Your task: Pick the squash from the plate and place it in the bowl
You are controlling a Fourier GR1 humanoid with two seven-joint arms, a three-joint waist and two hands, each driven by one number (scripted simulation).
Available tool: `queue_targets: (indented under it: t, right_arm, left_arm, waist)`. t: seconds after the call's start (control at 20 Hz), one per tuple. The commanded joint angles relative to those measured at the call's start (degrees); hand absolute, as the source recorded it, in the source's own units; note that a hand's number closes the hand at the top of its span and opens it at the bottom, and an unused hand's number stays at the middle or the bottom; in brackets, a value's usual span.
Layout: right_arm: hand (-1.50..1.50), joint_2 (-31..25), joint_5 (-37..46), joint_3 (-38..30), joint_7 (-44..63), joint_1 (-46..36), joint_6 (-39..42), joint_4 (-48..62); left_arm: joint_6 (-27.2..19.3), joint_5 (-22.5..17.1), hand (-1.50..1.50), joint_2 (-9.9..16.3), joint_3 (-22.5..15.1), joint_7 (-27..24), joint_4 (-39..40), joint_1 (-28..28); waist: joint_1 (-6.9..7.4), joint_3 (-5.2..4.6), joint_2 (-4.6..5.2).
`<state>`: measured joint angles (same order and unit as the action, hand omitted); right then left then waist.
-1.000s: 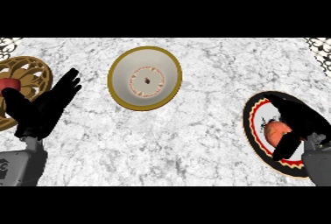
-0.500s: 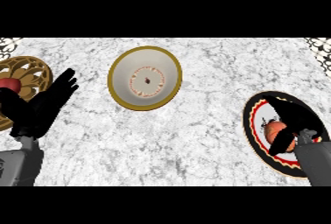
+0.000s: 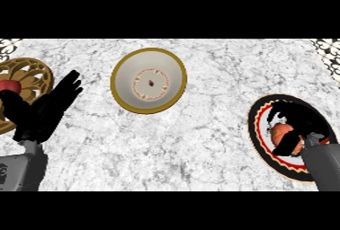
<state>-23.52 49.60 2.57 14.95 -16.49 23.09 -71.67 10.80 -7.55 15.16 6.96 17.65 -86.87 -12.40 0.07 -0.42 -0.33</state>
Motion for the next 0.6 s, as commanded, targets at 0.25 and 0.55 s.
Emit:
queue_targets:
  t: [0.25, 0.55]
  right_arm:
    - [1.5, 1.18, 4.24, -1.06, -6.46, -2.53, -6.35, 6.44]
    - [1.5, 3.83, 5.48, 0.67, -4.09, 1.19, -3.68, -2.4]
  left_arm:
    - [1.27, 0.75, 0.0, -0.99, 0.42, -1.4, -0.03, 1.28]
    - [3.05, 0.93, 0.0, 0.45, 3.01, -3.4, 4.63, -0.3]
  waist:
    - [0.24, 0.43, 0.41]
    - [-0.07, 0.42, 0.36]
